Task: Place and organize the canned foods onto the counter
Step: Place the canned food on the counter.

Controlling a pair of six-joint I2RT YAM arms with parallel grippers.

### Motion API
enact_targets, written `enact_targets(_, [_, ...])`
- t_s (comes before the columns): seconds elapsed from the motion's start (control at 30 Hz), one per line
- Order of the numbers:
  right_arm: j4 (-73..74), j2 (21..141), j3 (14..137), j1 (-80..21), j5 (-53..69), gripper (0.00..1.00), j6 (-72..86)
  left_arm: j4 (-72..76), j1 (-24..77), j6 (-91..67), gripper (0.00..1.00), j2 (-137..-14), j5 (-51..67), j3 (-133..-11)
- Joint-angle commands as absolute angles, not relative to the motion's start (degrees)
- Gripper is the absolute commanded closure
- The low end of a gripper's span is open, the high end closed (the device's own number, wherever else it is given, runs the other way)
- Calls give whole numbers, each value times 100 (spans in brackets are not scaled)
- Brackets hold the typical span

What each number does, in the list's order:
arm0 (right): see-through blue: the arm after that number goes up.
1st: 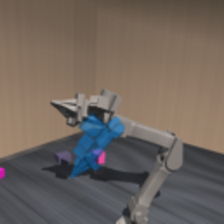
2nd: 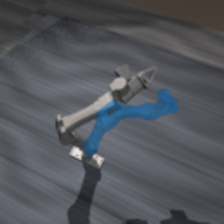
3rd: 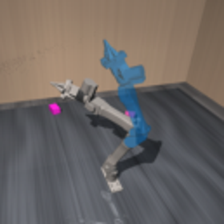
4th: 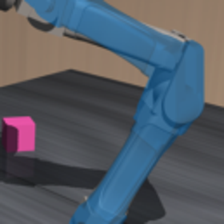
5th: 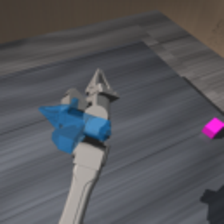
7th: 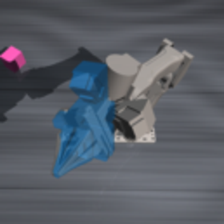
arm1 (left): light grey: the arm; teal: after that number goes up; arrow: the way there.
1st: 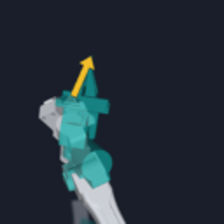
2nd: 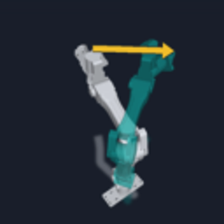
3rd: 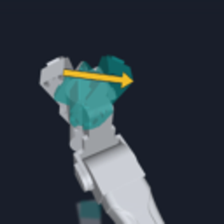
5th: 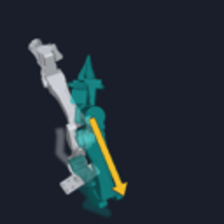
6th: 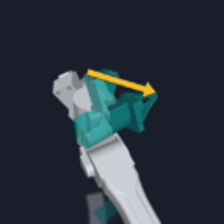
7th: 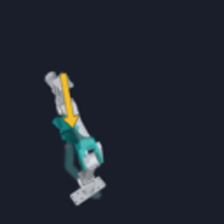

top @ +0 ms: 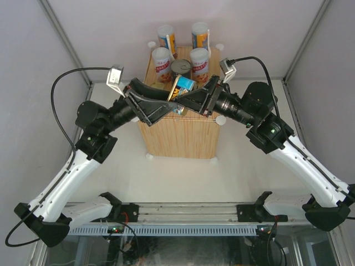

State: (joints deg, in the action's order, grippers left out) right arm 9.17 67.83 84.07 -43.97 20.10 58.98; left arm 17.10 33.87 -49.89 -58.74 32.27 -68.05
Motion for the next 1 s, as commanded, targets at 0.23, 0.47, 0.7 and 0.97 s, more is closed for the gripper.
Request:
enact_targets(0.23, [-32,6684,8636,-4456,2098,100,5971,2359,3413,-5309,13,-5759,3663,-6804])
enact_targets(0.47, [-208,6705,8622,-4456,2166,100,6090,2523,3405,-5378,16,-5747,3728,-6606])
enact_targets(0.7, [-299,6714,8578,-4465,2205,100,6151,2639,3401,-5379,25,-5817,3729,-6592])
enact_targets(0.97, [-434,6859,8586,-4516,2342,100,6232,2820,3404,-5497,34,-5990,3717,-6609])
